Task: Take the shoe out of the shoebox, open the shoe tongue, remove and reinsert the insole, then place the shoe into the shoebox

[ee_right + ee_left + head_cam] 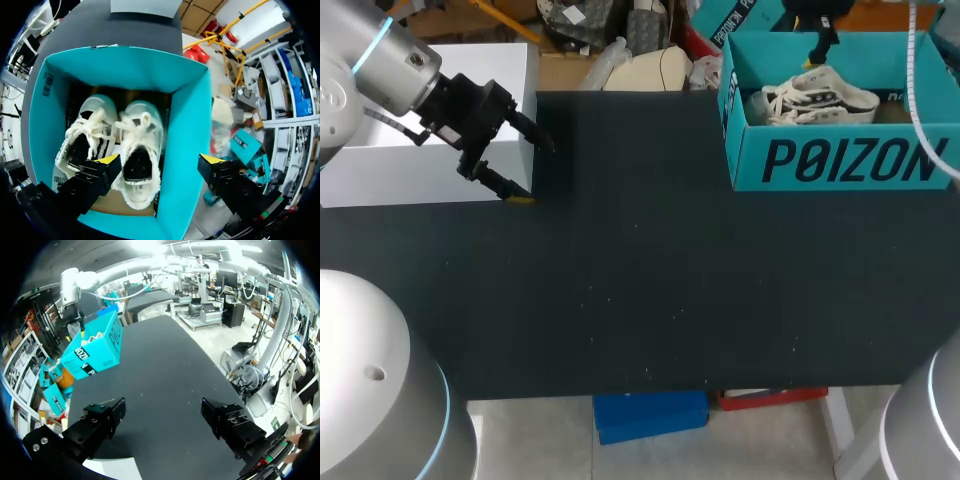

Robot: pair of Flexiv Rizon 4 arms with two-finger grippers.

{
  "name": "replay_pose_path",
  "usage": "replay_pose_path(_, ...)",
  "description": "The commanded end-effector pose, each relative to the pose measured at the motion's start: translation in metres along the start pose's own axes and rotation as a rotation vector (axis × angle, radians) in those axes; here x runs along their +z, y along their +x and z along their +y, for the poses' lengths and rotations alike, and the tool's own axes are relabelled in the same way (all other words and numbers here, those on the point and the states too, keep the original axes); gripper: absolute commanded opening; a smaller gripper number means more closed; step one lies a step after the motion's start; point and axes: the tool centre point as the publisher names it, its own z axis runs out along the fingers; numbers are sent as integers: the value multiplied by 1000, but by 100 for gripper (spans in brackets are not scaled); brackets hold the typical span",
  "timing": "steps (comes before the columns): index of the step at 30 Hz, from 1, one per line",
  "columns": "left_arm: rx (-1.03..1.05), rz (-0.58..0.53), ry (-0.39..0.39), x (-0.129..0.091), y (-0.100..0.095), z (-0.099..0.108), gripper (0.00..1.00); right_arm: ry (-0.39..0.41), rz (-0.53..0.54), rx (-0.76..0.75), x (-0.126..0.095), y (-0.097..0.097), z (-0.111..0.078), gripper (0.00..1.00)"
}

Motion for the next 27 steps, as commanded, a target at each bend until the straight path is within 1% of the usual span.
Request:
replay_pose_path(1,0,0,-4,0,1,0,100,-100,-104,-1,-20,37,3,100)
replay_pose_path(2,0,0,-4,0,1,0,100,-100,-89,5,-25,38,5,100)
replay_pose_path(6,0,0,-4,0,1,0,100,-39,-40,39,-45,45,12,100)
replay_pose_path(9,0,0,-4,0,1,0,100,0,-3,68,-65,49,18,100)
replay_pose_path(15,0,0,-4,0,1,0,100,6,14,101,-102,58,36,100)
replay_pose_path(16,0,0,-4,0,1,0,100,25,17,94,-111,63,42,100)
replay_pose_path(21,0,0,-4,0,1,0,100,50,23,102,-139,82,63,100)
replay_pose_path(25,0,0,-4,0,1,0,100,79,37,130,-160,103,83,100)
replay_pose_path(27,0,0,-4,0,1,0,100,91,37,144,-166,116,92,100)
